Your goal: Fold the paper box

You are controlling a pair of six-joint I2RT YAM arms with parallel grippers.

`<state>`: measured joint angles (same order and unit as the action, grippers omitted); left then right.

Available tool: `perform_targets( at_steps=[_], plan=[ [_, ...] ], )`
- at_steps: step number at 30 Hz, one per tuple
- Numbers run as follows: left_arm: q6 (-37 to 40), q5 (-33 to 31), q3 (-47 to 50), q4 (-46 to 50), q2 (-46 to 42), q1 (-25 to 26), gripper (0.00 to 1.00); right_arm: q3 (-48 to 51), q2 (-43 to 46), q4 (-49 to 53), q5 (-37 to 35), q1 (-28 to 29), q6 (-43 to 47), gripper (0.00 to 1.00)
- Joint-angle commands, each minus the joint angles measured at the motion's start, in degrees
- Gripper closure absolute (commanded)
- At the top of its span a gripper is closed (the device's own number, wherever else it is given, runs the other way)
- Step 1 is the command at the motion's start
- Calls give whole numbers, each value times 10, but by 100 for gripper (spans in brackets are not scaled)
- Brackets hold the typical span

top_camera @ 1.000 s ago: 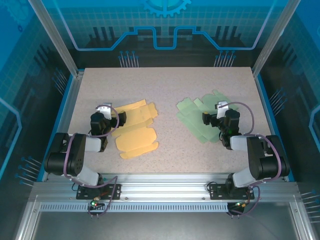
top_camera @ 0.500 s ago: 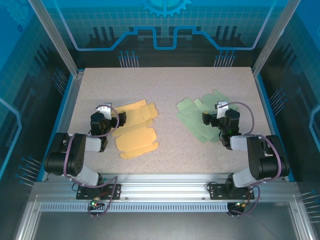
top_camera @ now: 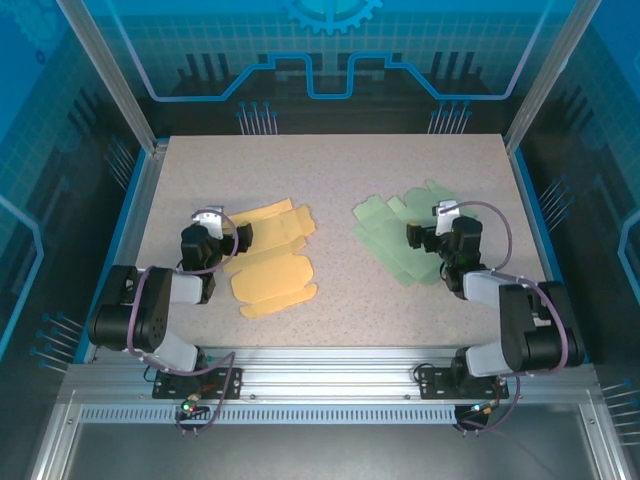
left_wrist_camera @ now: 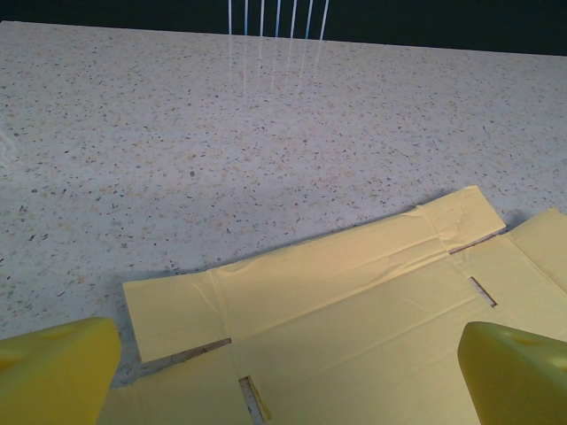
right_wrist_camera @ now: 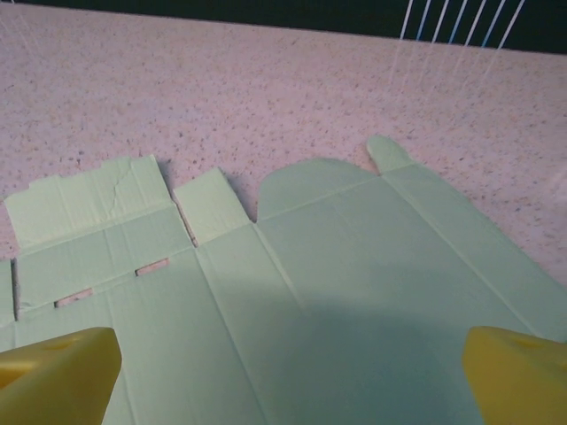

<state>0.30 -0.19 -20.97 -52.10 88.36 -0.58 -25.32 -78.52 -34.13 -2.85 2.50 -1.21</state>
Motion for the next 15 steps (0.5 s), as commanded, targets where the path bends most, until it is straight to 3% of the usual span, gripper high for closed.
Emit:
perform_targets(
  at_steps=[1,7,11,15],
  plan=[
    [2,-4,-11,0,4,4,1,-31,61,98,-26,-11,-51,0],
    [-5,-41,0,28,-54,5,1,-113,120,348,-73,-25,-151,0],
    [-20,-82,12,90,-162,10,1,-147,138,494,-81,-37,-219,0],
    [-86,-78,-11,181,-264,16,1,-153,155,586,-55,-51,-266,0]
  ],
)
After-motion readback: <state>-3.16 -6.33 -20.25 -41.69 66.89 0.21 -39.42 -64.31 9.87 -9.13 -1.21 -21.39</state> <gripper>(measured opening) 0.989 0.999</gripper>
